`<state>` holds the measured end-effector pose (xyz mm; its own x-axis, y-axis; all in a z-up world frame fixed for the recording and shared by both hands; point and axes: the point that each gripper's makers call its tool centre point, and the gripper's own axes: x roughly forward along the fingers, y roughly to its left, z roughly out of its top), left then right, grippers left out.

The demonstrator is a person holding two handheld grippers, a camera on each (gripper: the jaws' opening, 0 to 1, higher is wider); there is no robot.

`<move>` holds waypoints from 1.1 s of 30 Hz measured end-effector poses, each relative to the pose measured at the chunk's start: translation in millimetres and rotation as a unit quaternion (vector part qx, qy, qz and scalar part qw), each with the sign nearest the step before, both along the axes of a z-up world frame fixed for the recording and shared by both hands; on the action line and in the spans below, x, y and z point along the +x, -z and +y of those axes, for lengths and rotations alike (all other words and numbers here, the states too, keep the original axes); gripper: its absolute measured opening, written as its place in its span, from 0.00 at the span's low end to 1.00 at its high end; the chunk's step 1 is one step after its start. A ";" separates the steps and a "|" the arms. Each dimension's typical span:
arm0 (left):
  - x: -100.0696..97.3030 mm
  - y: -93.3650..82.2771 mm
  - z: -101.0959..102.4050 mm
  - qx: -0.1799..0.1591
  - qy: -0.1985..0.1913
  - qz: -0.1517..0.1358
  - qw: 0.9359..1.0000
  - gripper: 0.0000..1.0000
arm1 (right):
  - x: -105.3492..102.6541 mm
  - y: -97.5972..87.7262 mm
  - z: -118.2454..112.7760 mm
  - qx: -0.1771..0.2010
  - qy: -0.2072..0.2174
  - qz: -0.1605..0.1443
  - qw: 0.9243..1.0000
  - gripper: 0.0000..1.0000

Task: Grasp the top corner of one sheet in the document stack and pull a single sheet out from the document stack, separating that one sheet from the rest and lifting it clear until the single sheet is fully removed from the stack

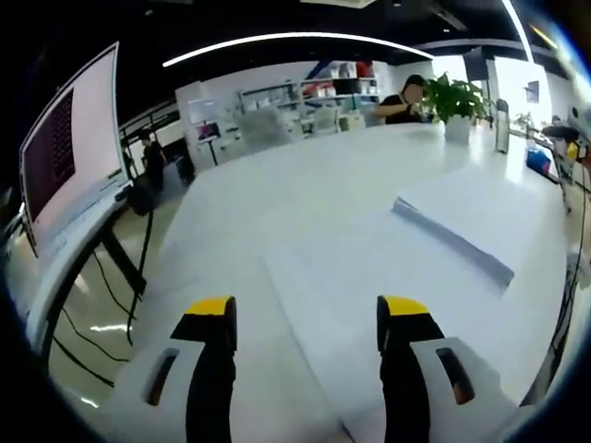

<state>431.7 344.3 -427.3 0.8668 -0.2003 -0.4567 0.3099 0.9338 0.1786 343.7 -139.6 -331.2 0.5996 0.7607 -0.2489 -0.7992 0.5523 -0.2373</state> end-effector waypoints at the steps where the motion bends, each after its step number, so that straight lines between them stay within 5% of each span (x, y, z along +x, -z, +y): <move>1: 0.0 -0.3 0.0 0.000 0.000 -0.001 1.000 0.62 | 0.4 0.0 -0.3 0.000 0.001 0.000 1.000 0.51; 33: -0.7 -17.0 -29.7 -0.015 0.044 -0.026 0.999 0.60 | 3.2 -2.1 -6.2 0.009 0.019 0.004 1.000 0.51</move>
